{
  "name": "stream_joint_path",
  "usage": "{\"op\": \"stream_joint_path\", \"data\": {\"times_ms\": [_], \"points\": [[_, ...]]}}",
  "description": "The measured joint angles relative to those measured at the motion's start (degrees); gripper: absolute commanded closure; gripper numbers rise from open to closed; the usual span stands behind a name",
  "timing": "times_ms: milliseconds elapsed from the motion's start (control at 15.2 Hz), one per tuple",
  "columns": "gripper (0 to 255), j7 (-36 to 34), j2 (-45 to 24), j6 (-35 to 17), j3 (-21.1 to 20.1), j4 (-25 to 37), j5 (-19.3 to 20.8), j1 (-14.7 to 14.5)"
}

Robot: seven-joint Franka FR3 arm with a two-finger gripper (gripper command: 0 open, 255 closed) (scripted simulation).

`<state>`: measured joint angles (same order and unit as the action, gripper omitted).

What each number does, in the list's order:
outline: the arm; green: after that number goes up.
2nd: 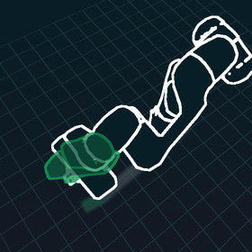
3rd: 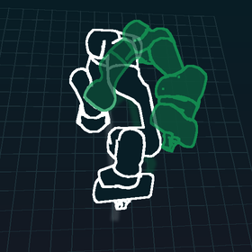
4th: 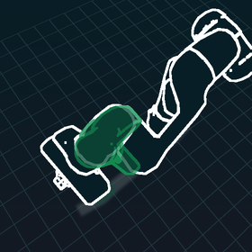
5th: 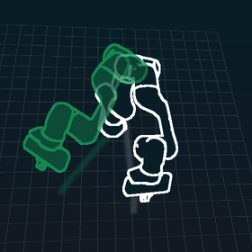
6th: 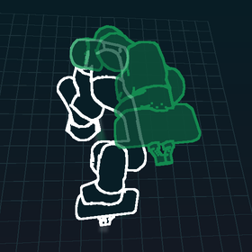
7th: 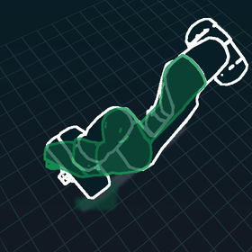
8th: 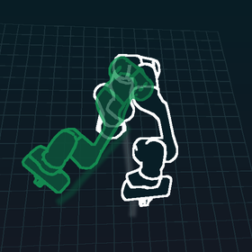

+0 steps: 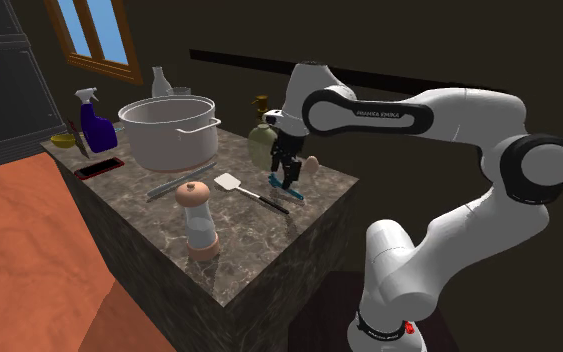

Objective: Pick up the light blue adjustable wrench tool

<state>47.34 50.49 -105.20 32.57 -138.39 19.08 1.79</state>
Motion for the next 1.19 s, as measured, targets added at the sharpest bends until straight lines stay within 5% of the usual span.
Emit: {"op": "stream_joint_path", "data": {"times_ms": [528,594,726,924,1188], "points": [[0,2.30,-0.04,-9.13,3.29,-4.52,2.44,0.73],[255,2.51,-0.14,-9.67,3.38,-4.72,2.41,0.95],[255,3.21,-0.01,-13.80,3.87,-4.80,2.61,1.36],[255,2.88,-0.75,-7.25,3.40,-3.83,2.00,0.78],[255,2.75,-1.37,-5.87,3.41,-3.13,1.83,0.39]]}}
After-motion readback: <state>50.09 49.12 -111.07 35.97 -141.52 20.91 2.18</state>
